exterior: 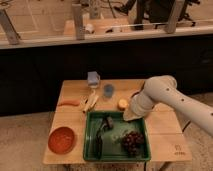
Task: Place fork in tray
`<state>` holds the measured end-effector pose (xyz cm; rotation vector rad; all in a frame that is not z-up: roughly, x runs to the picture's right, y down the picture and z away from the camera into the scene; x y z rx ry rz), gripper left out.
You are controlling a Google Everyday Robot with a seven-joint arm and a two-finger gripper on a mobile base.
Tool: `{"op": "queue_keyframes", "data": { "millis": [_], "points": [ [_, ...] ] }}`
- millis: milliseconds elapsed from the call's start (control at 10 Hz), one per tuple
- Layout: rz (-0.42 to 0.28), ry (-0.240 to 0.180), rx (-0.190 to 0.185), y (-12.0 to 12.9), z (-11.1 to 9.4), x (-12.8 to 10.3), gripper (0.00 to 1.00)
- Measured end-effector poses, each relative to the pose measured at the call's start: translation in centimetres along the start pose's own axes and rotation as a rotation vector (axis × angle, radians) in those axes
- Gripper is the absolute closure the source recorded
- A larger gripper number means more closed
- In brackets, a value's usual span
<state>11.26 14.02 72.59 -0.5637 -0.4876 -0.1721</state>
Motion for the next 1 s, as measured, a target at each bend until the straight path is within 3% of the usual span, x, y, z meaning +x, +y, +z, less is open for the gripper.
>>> {"op": "queue_keyframes", "data": {
  "millis": [400,700,1000],
  "points": [
    [-0.042,0.042,0.0,-1.7,1.7,1.3,0.24],
    [-0.053,0.082,-0.009,-2.1,1.4,2.7,0.2],
    [-0.017,0.105,-0.005,-2.9,0.6,4.3,0.2]
  ]
}}
